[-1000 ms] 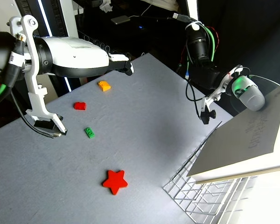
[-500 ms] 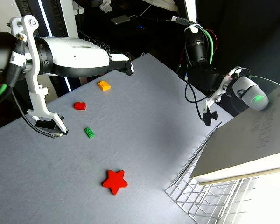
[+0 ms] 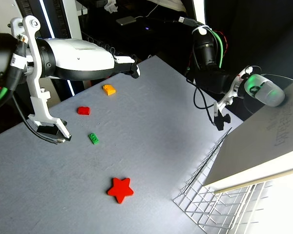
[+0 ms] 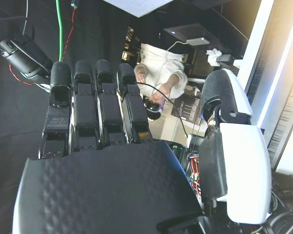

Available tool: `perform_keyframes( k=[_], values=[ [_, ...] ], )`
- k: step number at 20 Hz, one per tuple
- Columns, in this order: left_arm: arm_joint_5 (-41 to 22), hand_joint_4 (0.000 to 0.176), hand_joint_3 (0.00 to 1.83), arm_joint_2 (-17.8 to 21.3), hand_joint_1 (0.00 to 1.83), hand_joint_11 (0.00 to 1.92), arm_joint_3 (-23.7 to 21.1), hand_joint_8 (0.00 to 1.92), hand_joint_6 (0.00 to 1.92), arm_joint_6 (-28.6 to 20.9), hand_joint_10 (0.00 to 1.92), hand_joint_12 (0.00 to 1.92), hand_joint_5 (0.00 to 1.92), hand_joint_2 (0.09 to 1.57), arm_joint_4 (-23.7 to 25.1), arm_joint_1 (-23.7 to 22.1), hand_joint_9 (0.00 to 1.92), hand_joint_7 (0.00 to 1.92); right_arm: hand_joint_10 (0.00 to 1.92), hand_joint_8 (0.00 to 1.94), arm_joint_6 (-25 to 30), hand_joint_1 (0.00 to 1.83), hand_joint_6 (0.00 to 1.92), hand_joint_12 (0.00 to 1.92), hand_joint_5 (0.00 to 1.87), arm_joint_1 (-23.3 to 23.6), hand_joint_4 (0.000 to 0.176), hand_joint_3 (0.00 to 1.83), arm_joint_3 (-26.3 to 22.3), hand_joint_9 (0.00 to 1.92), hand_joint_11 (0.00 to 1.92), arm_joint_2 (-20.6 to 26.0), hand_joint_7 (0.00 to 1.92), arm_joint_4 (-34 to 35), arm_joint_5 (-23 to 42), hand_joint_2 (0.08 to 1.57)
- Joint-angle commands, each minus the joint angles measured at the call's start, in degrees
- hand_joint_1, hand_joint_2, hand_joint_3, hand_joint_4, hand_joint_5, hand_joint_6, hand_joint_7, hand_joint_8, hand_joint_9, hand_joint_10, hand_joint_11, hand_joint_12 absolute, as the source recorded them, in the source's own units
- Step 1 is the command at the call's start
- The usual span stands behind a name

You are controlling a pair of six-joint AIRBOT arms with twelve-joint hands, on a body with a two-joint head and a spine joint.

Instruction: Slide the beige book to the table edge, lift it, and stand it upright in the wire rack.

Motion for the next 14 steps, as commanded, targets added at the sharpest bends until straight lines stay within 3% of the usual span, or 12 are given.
perform_keyframes(
  k=[1, 9, 12, 14],
  values=[
    [-7.2, 0.0, 0.0, 0.0, 1.35, 0.69, 0.4, 1.4, 1.21, -0.9, 1.47, 1.42, 0.72, 1.22, -0.2, 0.0, 0.78, 0.74, 0.0, 0.0, -0.2, 0.26, 0.0, 0.72, 0.27, 0.8, 0.0, 0.0, -0.1, 0.27, 0.0, 0.2, 0.28, 5.1, 0.8, 1.12],
    [-7.7, 0.0, 0.0, -1.0, 1.35, 0.66, 0.7, 1.38, 1.21, -0.9, 1.49, 1.46, 0.71, 1.22, -0.8, 1.8, 0.77, 0.76, 0.0, 0.0, -0.2, 0.29, 0.0, 0.76, 0.29, 0.8, 0.0, 0.0, -0.1, 0.28, 0.0, -0.3, 0.28, 5.1, 1.0, 1.11],
    [-8.1, 0.0, 0.0, -1.3, 1.35, 0.7, 1.6, 1.37, 1.21, -1.0, 1.46, 1.45, 0.72, 1.21, -0.9, 2.2, 0.79, 0.76, 0.0, 0.0, -0.2, 0.32, 0.0, 0.69, 0.27, 0.8, 0.0, 0.0, -0.1, 0.26, 0.0, -0.6, 0.26, 5.1, 1.0, 1.1],
    [-8.4, 0.0, 0.0, -1.5, 1.35, 0.71, 1.8, 1.37, 1.21, -1.1, 1.48, 1.47, 0.71, 1.22, -1.0, 2.6, 0.78, 0.76, 0.01, 0.01, -0.2, 0.34, 0.01, 0.79, 0.3, 0.9, 0.0, 0.0, -0.1, 0.3, 0.0, -0.6, 0.3, 5.1, 1.0, 1.09]
  ],
)
